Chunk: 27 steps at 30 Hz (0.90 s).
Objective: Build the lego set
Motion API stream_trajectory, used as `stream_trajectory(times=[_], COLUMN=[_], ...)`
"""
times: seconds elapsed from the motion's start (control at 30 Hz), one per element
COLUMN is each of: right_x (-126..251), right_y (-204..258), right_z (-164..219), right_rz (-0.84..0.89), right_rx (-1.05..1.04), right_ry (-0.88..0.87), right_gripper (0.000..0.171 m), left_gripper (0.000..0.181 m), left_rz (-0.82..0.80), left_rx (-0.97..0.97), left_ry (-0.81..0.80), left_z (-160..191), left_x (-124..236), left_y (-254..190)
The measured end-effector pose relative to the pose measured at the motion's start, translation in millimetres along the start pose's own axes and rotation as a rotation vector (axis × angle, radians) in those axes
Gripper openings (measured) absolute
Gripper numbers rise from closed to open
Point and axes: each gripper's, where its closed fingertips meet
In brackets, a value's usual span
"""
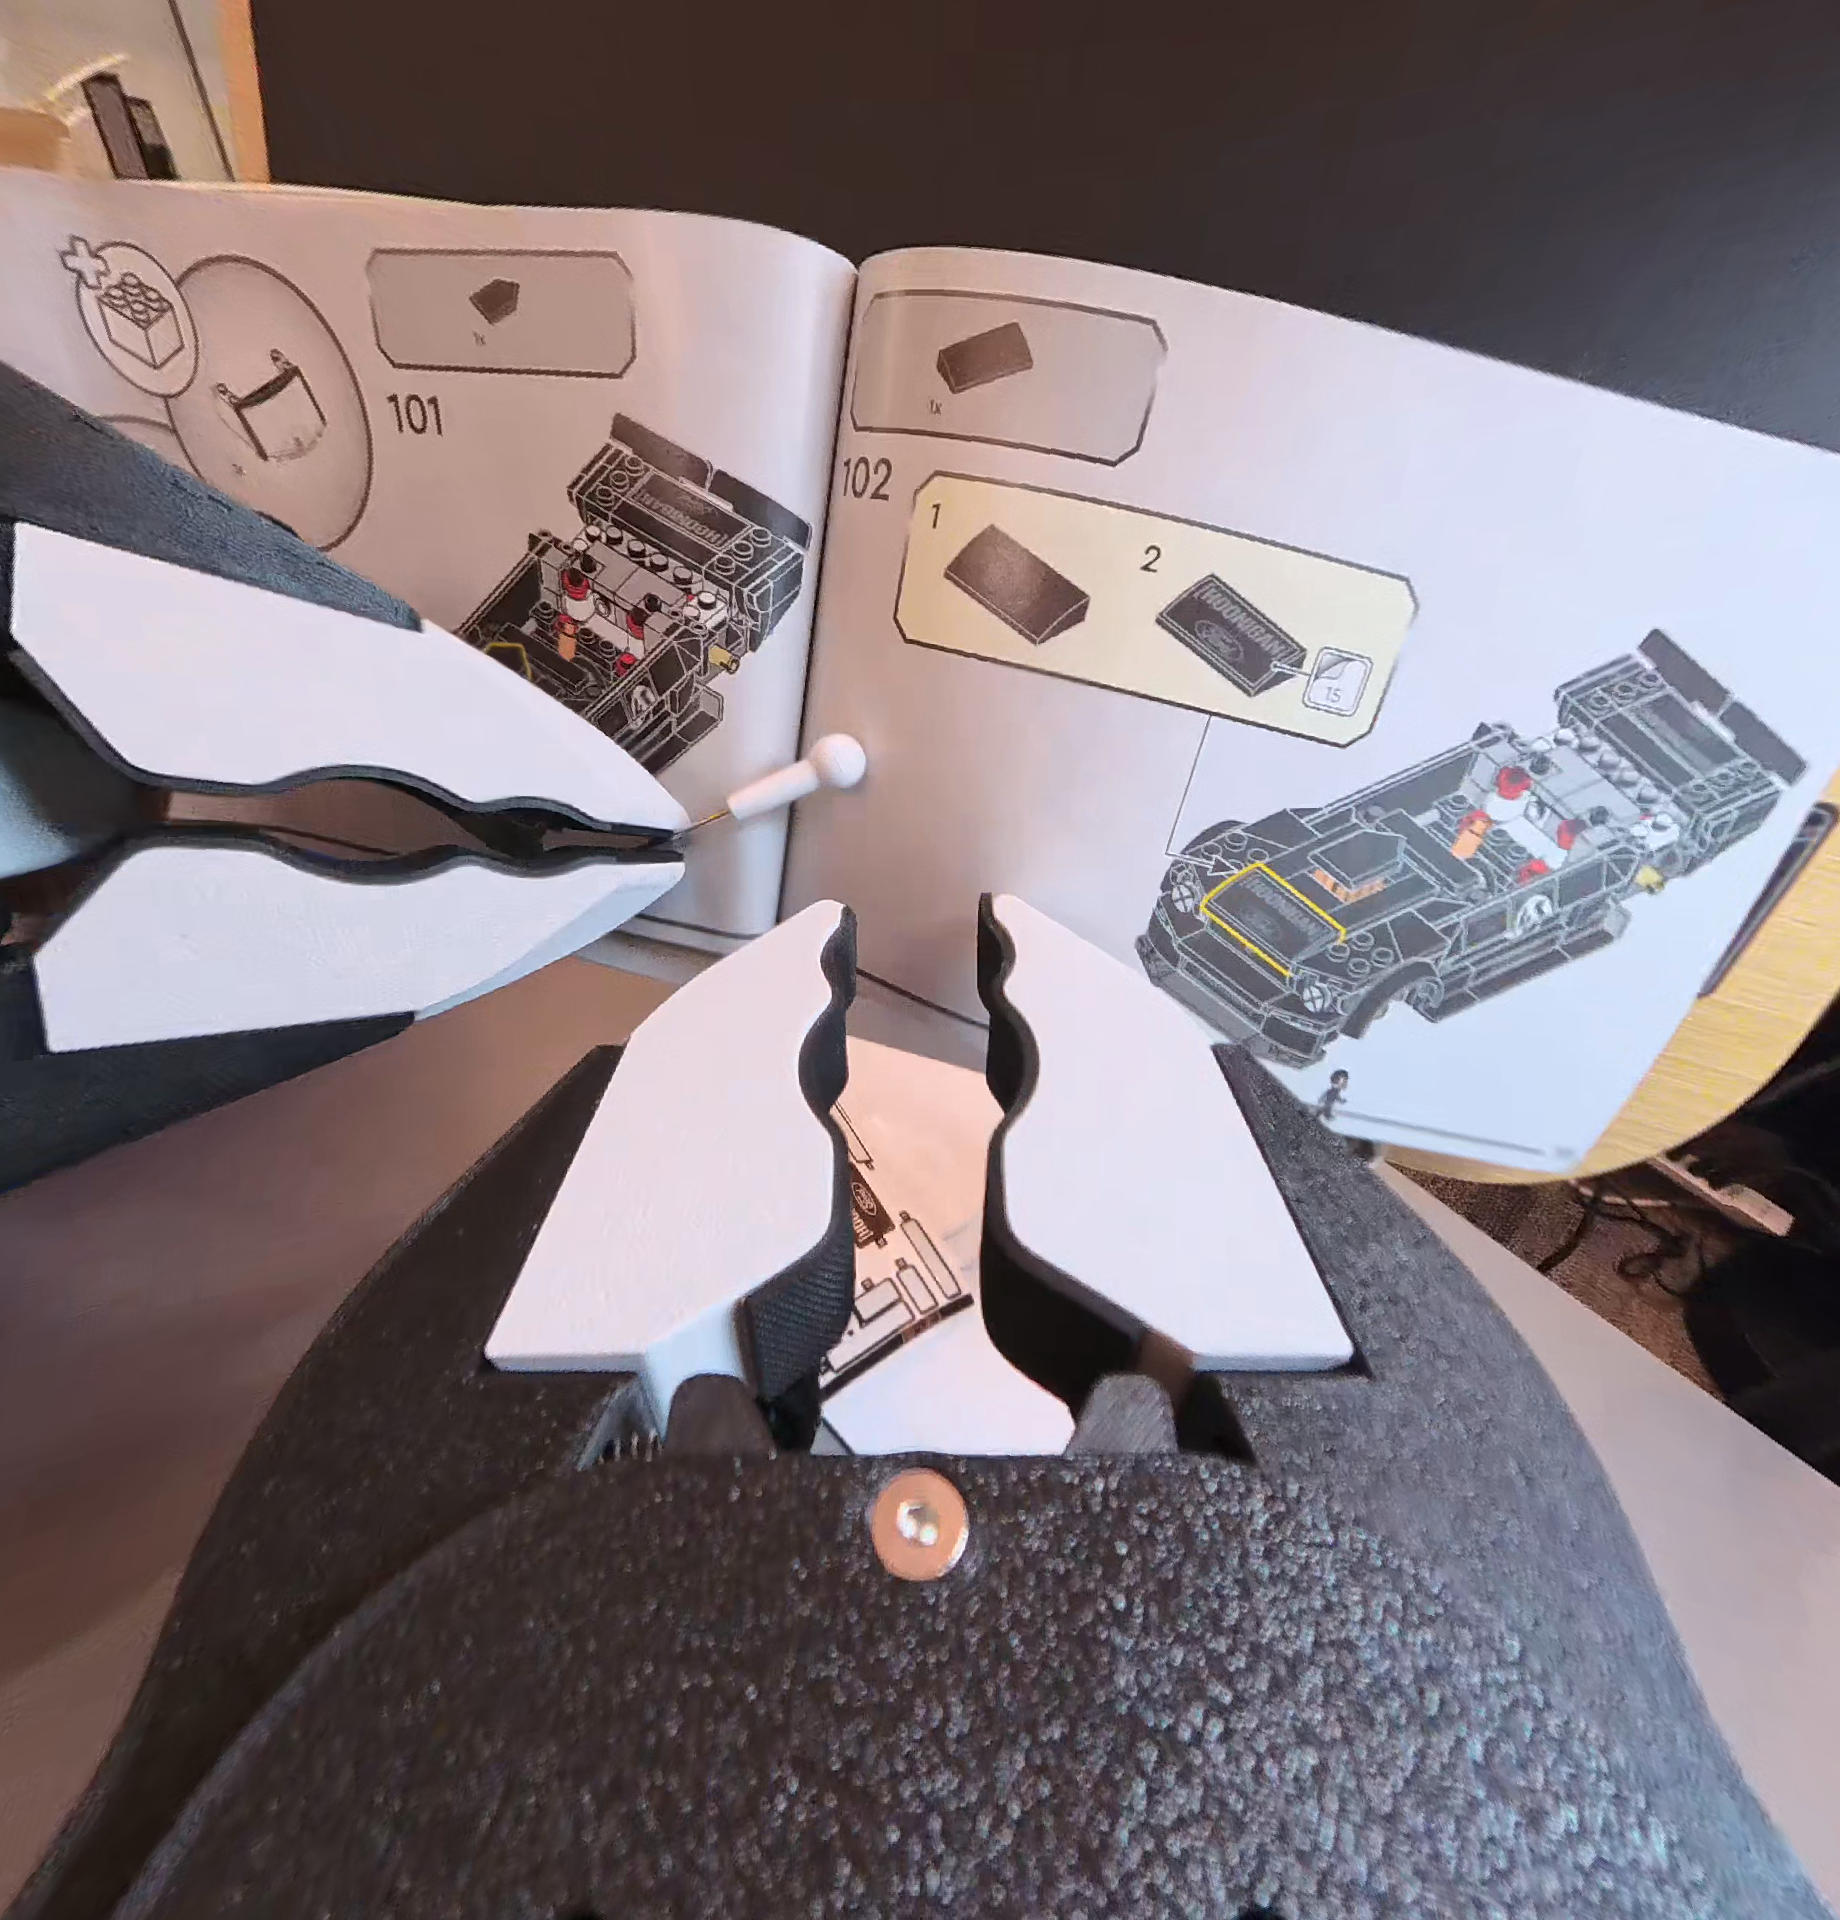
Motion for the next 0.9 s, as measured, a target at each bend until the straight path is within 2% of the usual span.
stream_trajectory(times=[0.2, 0.27, 0.47, 0.63, 0.73, 0.9], right_x=[-5, -8, -6, 12, 35, 74], right_y=[1, 3, 3, 2, 6, 13], right_z=[10, 13, 25, 31, 31, 47], right_rz=[0.006, 0.011, 0.016, 0.014, 0.0, -0.005], right_rx=[0.004, 0.011, 0.013, -0.034, -0.073, -0.079], right_ry=[0.046, 0.063, 0.086, 0.063, 0.02, 0.022], right_gripper=[0.024, 0.024, 0.024, 0.024, 0.024, 0.024], left_gripper=[0.004, 0.012, 0.027, 0.026, 0.025, 0.018], left_rz=[0.016, 0.038, 0.104, 0.272, 0.333, 0.402], left_rx=[-0.084, -0.056, 0.3, 0.649, 0.743, 0.889], left_ry=[0.016, 0.015, -0.207, -0.418, -0.514, -0.602], left_z=[0, 1, -20, -32, -38, -38], left_x=[-1, 2, 39, 73, 88, 93], left_y=[-4, -6, -2, -16, -30, -45])
Point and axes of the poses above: each gripper's, where its closed fingertips meet, x back along the fingers, z out of its underside, y = z × x across the jaws, and after that the axes turned 7 degrees about y, right-handed
